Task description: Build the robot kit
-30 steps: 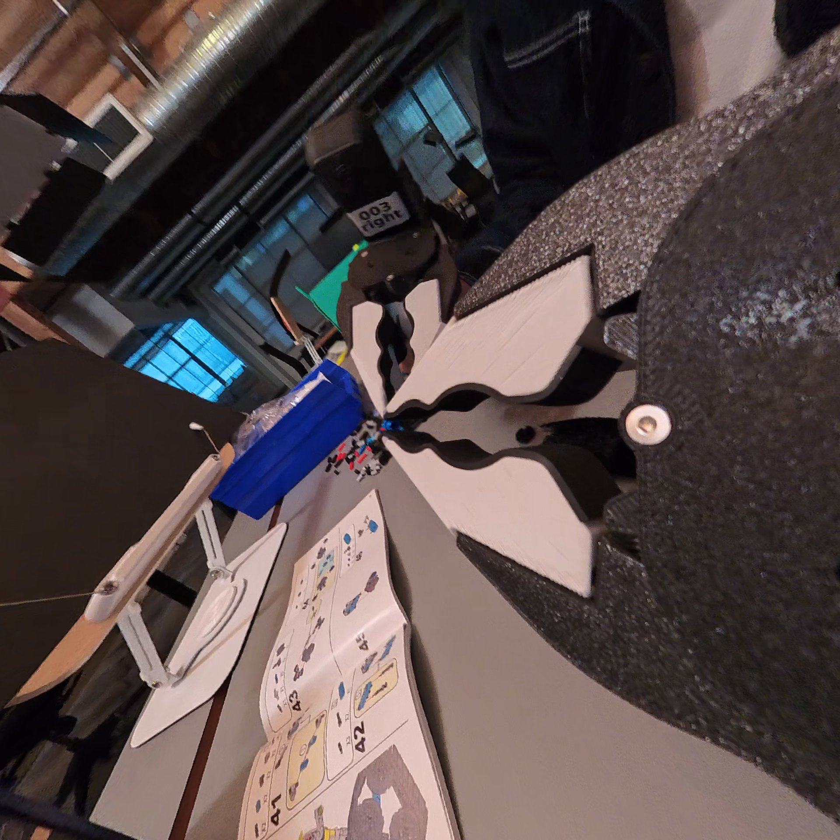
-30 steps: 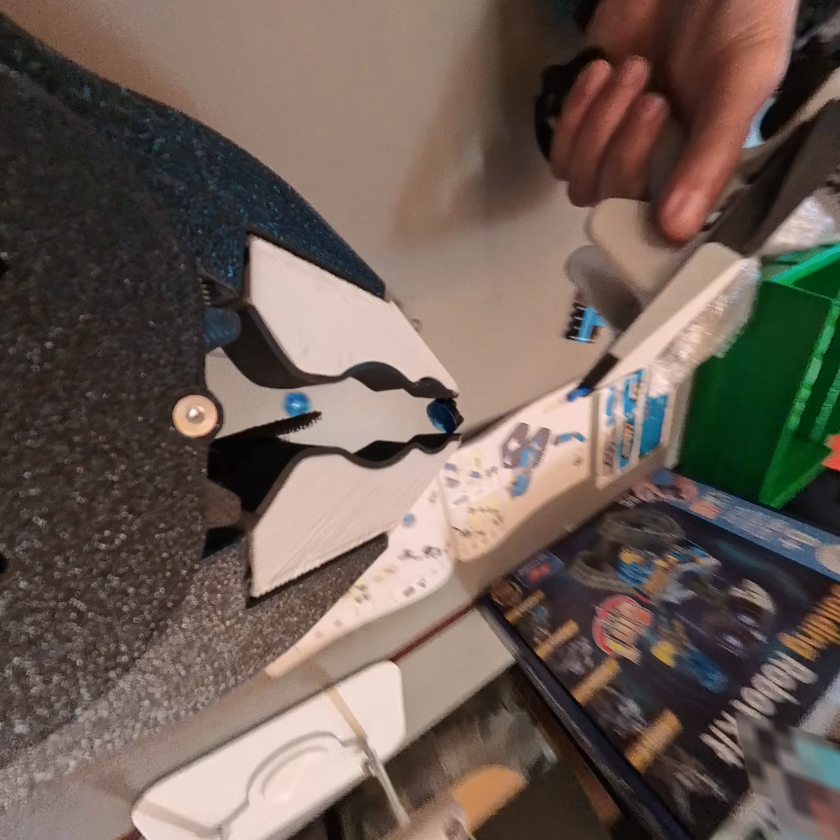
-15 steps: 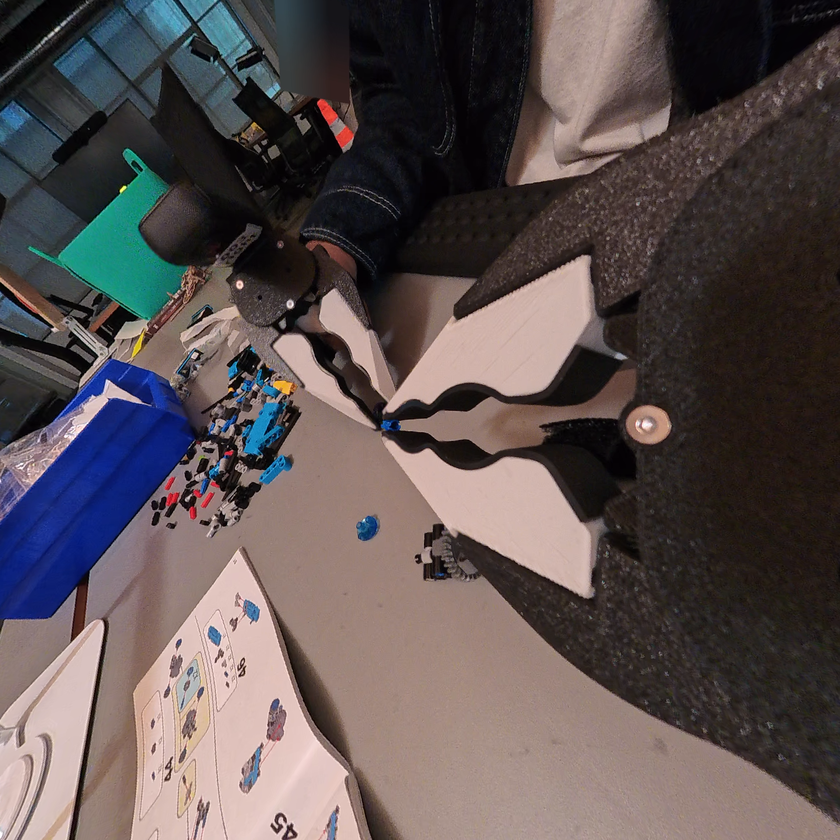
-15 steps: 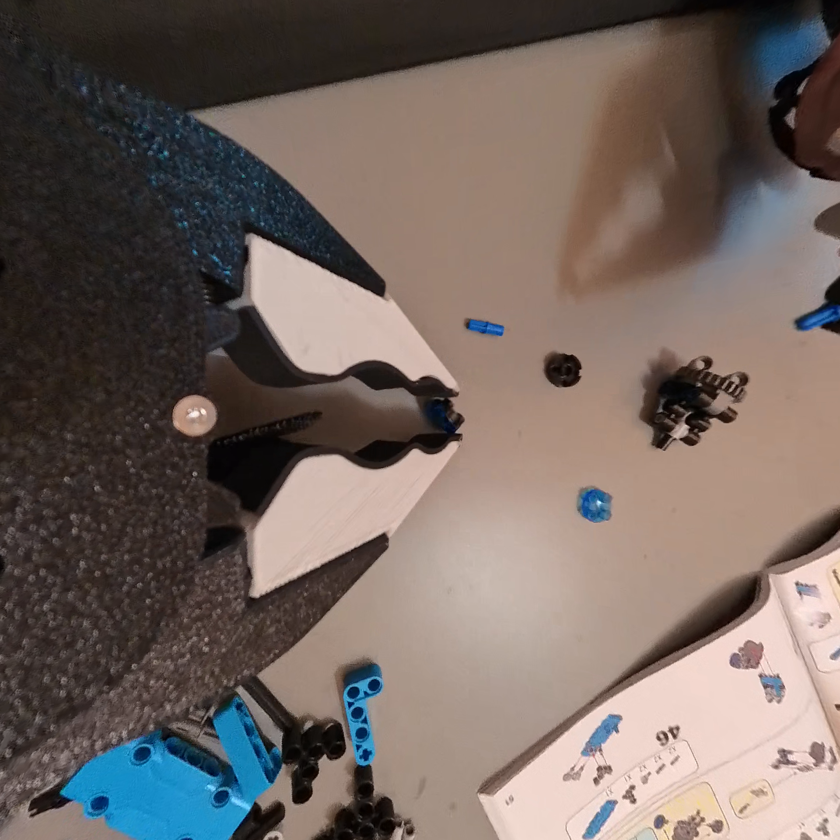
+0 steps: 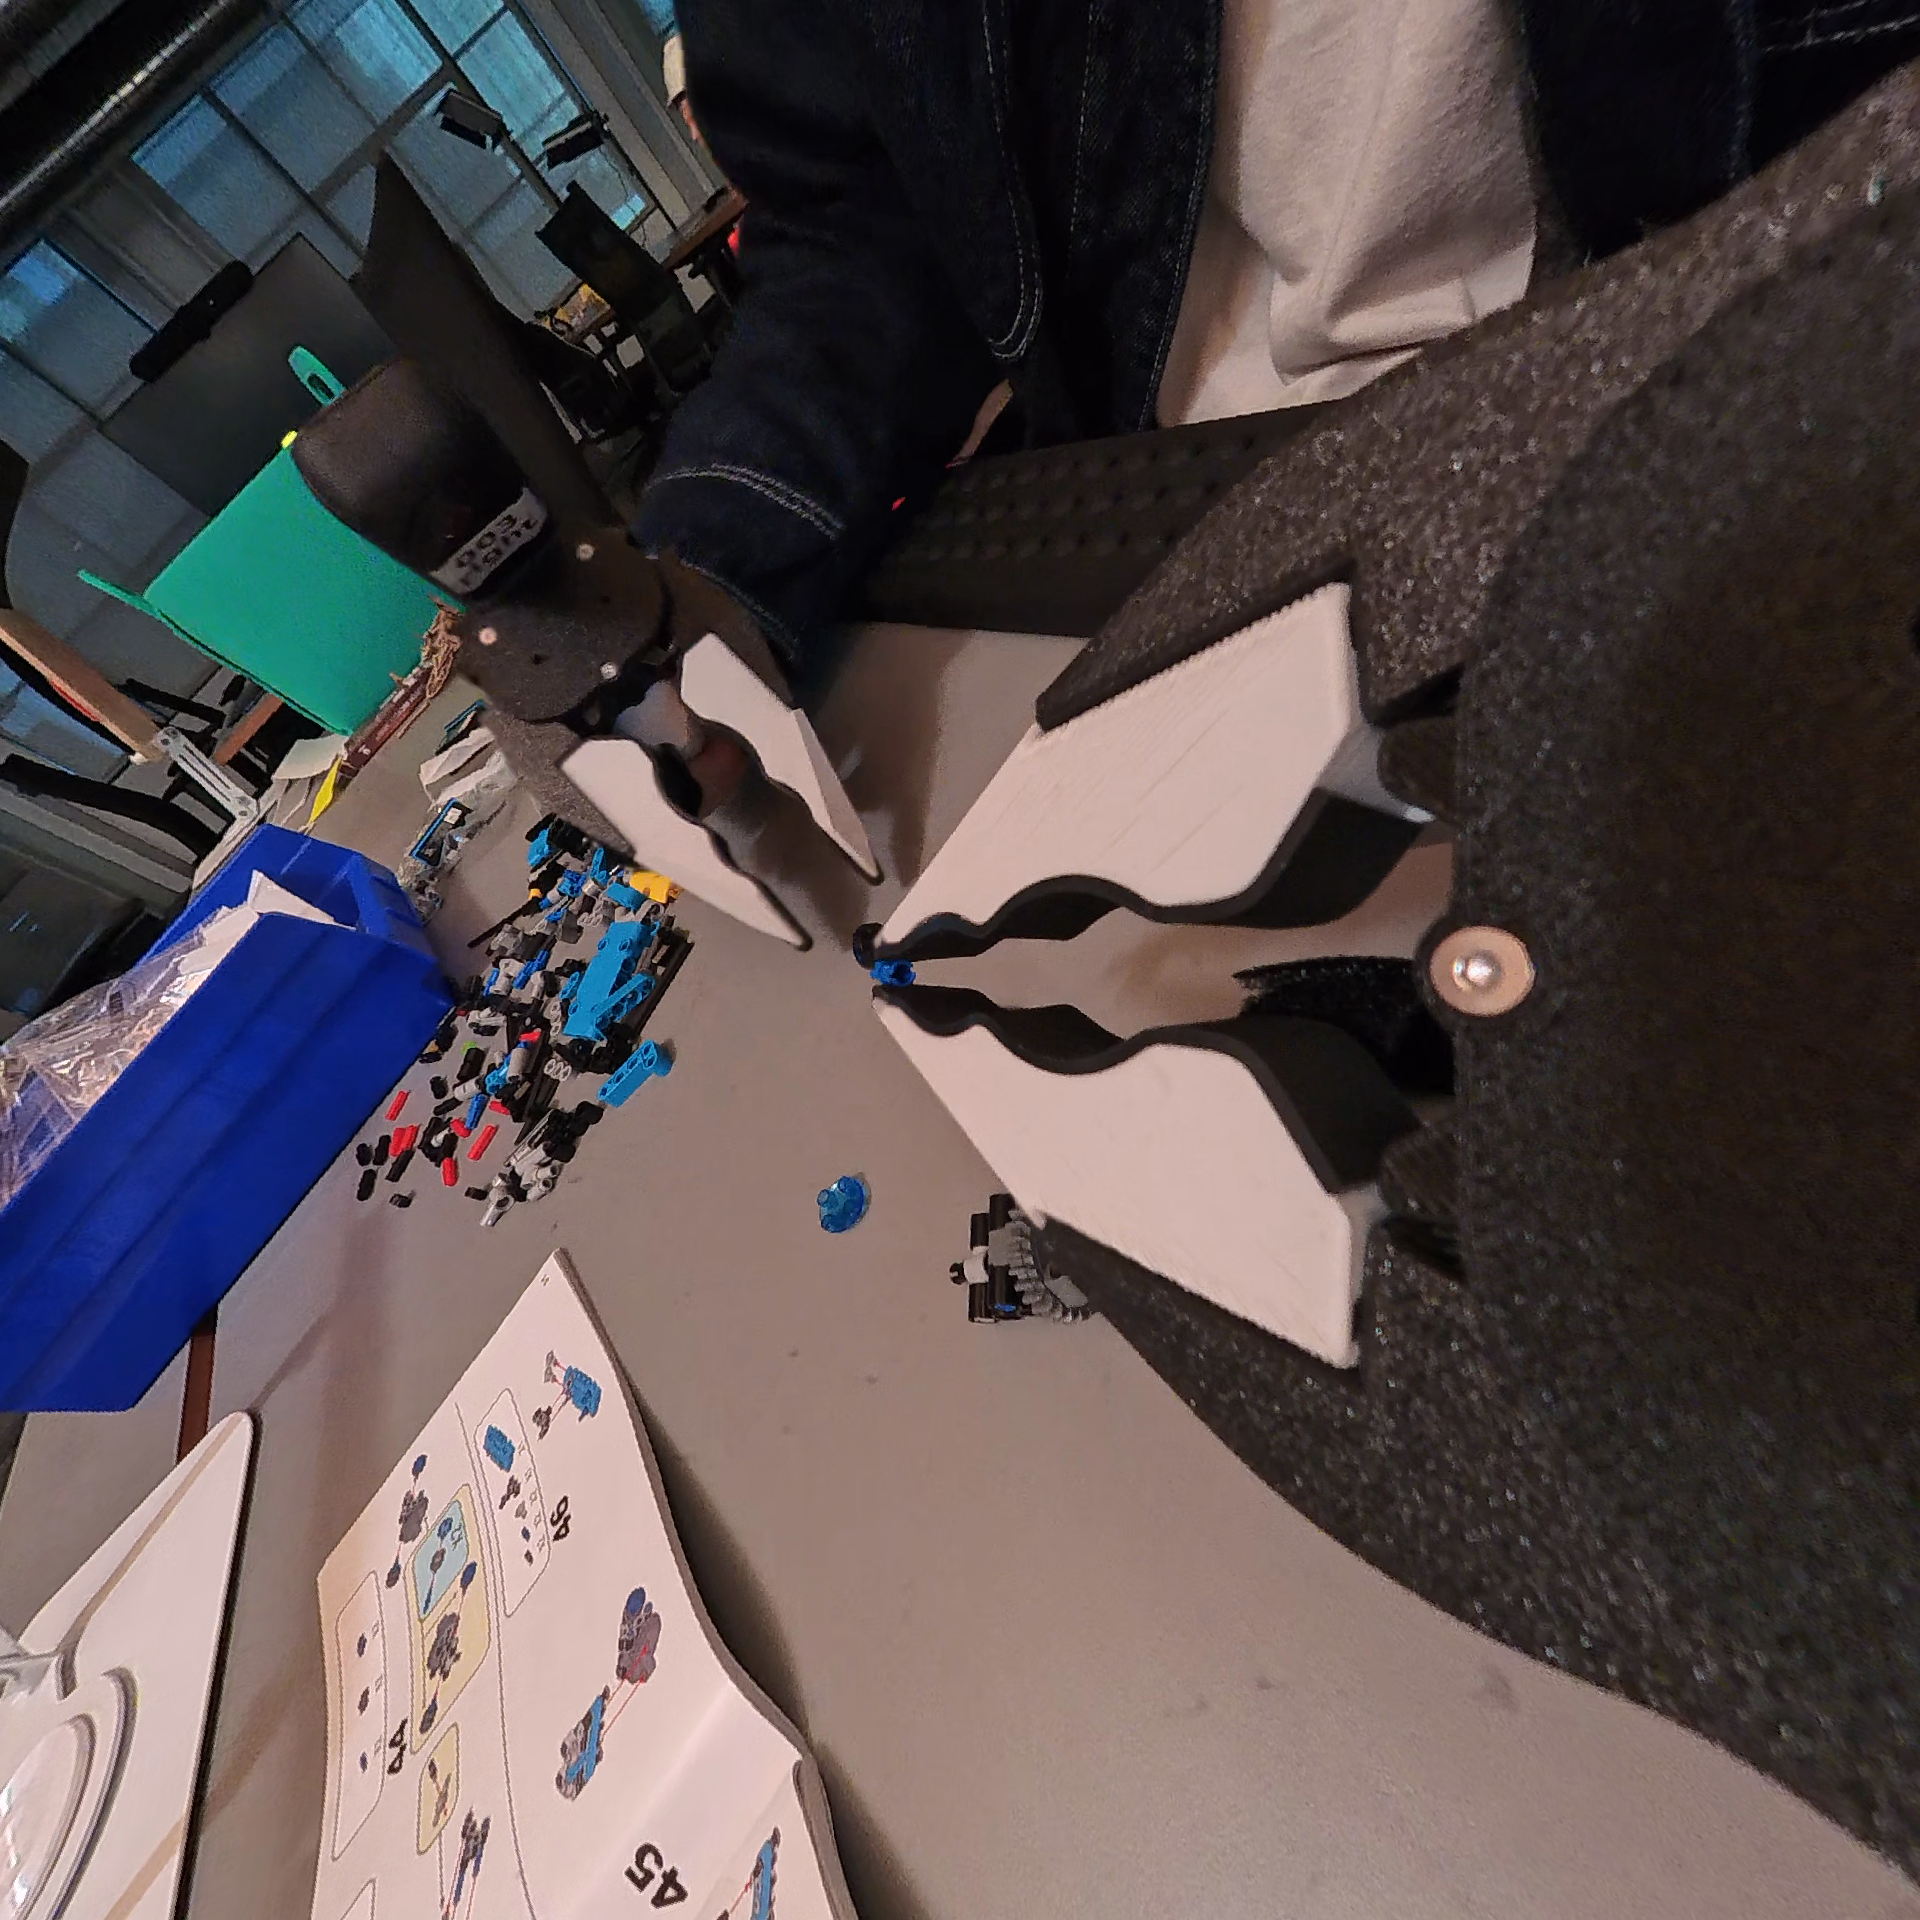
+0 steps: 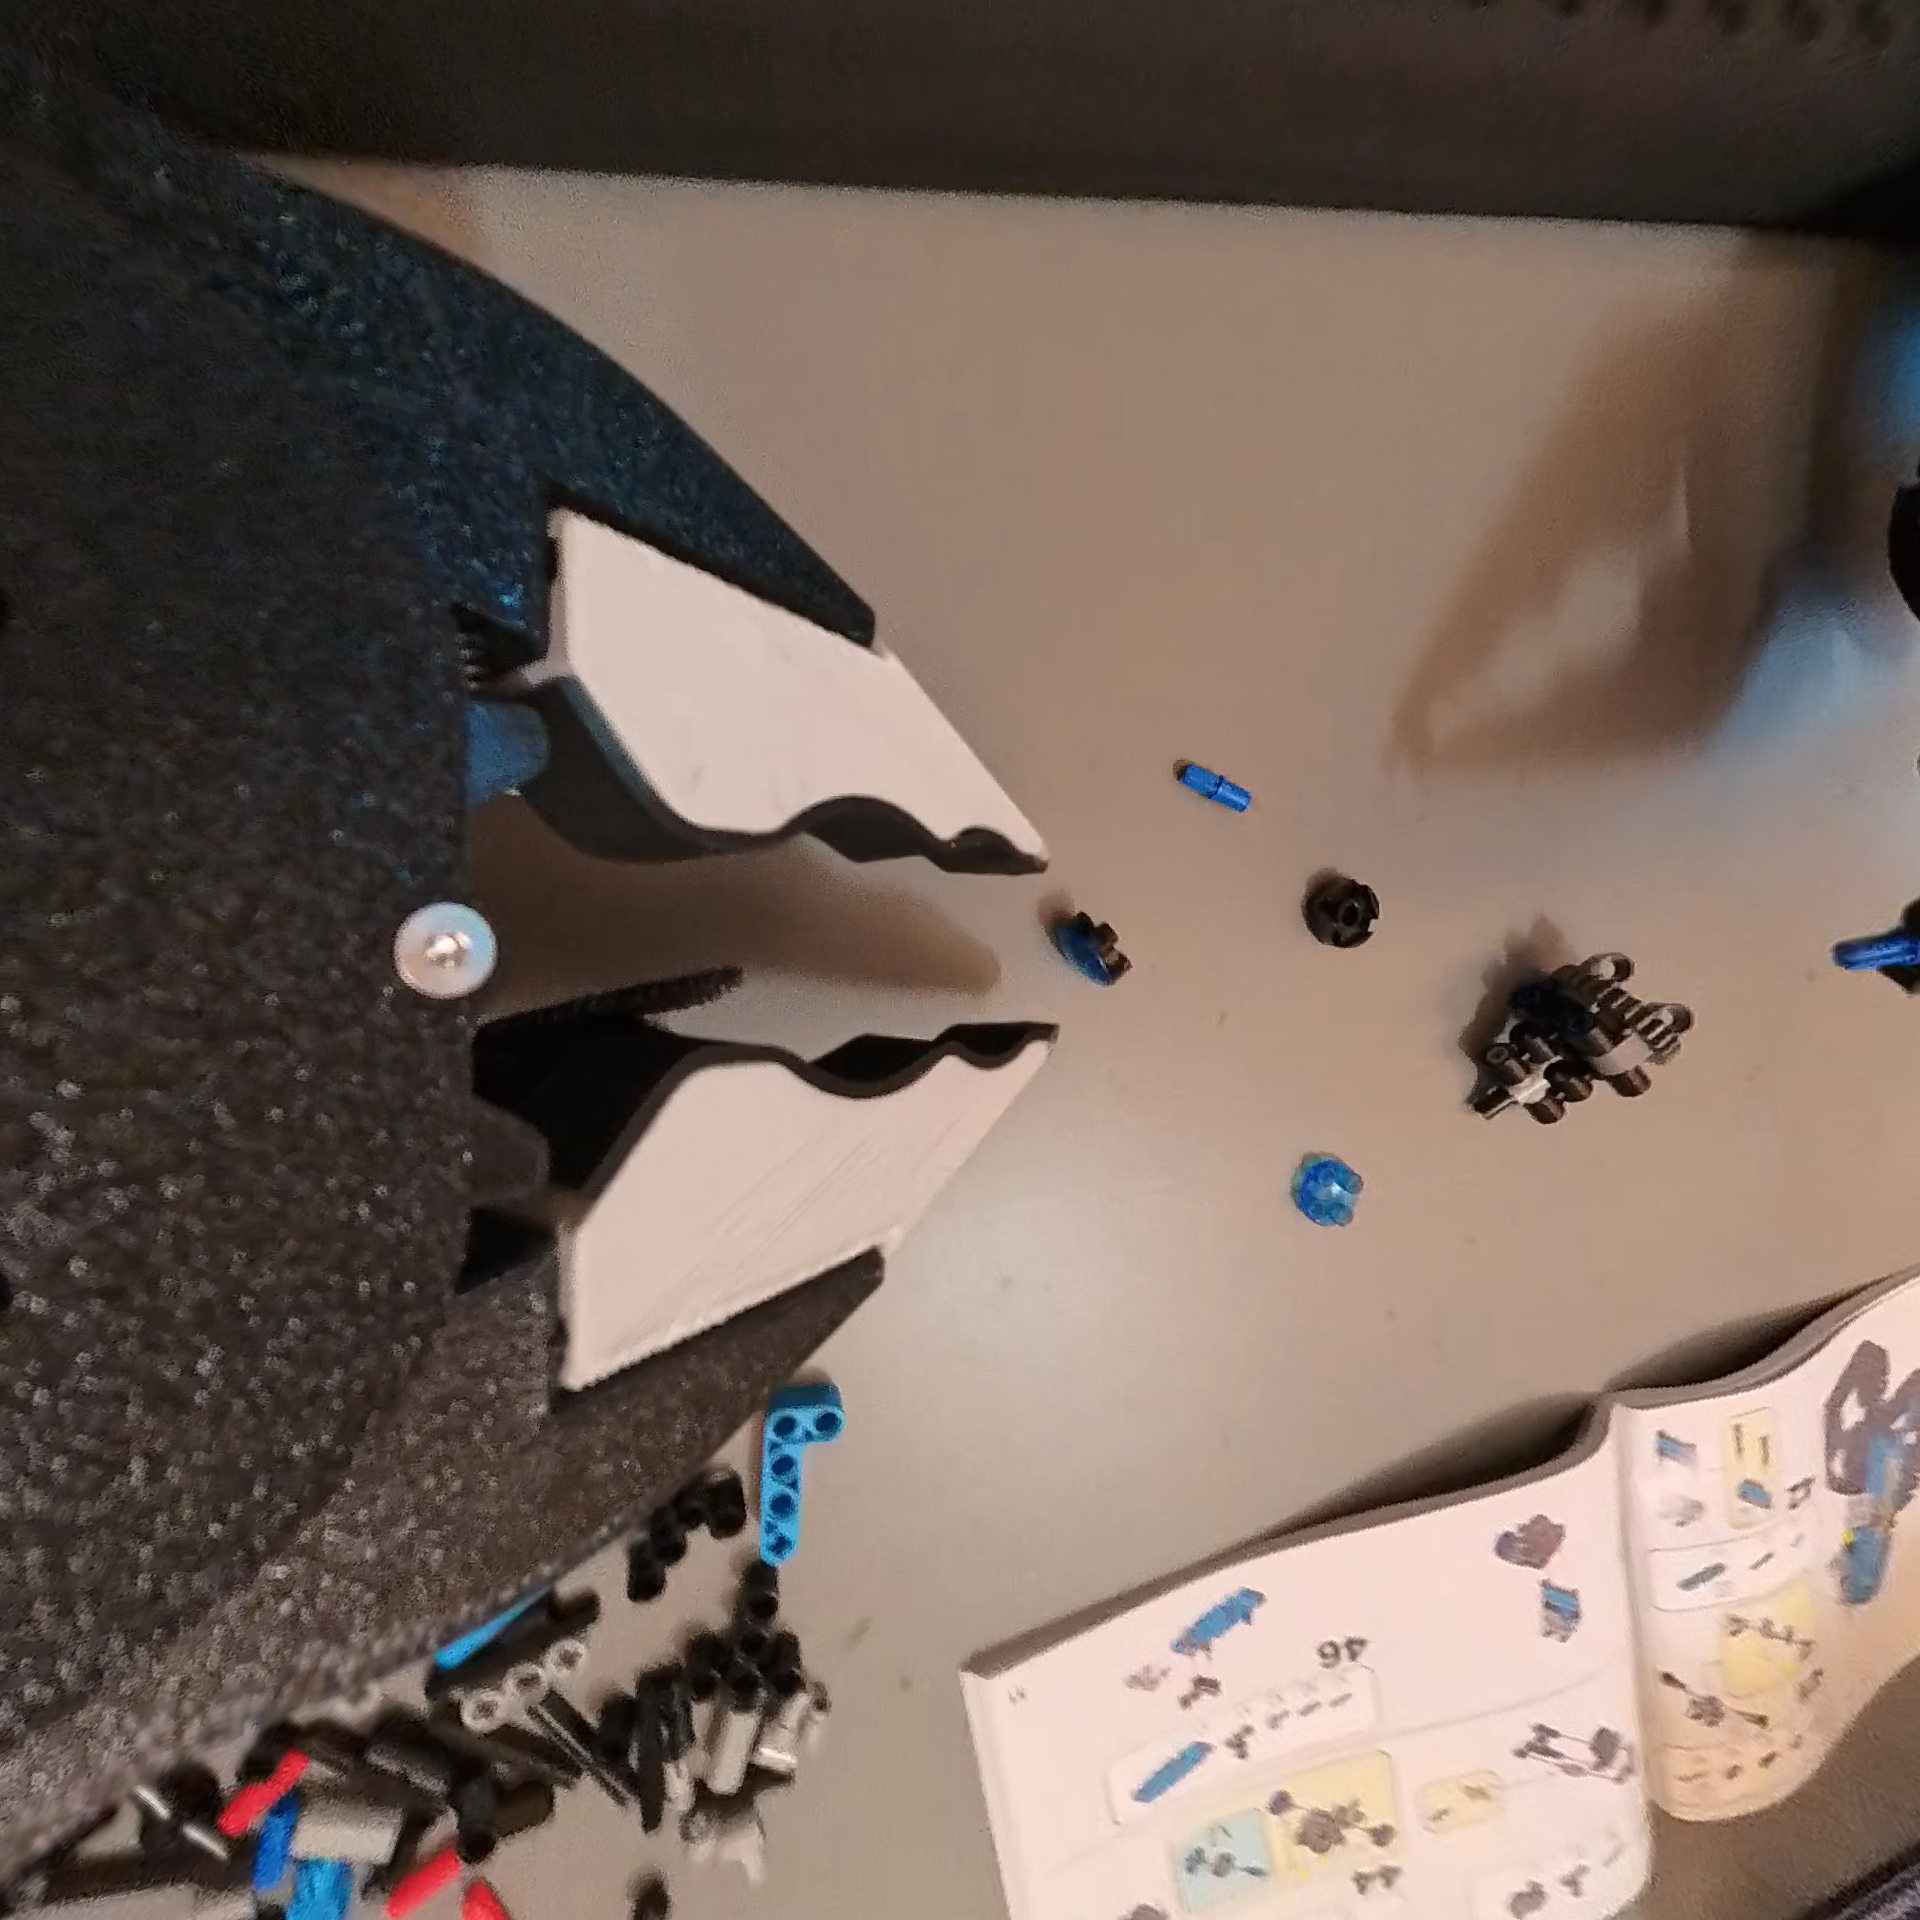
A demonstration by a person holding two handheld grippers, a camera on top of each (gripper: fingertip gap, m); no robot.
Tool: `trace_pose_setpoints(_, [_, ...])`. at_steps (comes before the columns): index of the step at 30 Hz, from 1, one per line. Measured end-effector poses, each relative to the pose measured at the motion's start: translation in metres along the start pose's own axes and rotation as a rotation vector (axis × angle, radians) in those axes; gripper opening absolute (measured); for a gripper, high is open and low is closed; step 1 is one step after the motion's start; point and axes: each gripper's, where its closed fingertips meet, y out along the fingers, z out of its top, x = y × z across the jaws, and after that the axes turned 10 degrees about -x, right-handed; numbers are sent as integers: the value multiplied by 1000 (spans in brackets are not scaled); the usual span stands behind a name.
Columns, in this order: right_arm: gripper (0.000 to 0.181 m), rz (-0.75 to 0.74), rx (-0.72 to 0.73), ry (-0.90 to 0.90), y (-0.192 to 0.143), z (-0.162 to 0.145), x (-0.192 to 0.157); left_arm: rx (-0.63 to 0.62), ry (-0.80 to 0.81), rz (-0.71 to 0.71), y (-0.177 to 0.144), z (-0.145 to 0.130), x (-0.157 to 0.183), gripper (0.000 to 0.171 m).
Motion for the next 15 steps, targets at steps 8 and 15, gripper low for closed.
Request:
trace_pose_setpoints(8, [25, 194, -44, -108, 21, 3, 1, -18, 10, -50, 3, -4, 8, 4])
trace_pose_setpoints(15, [16, 249, -32, -122, 21, 4, -3, -26, 11, -58, 5, -5, 8, 4])
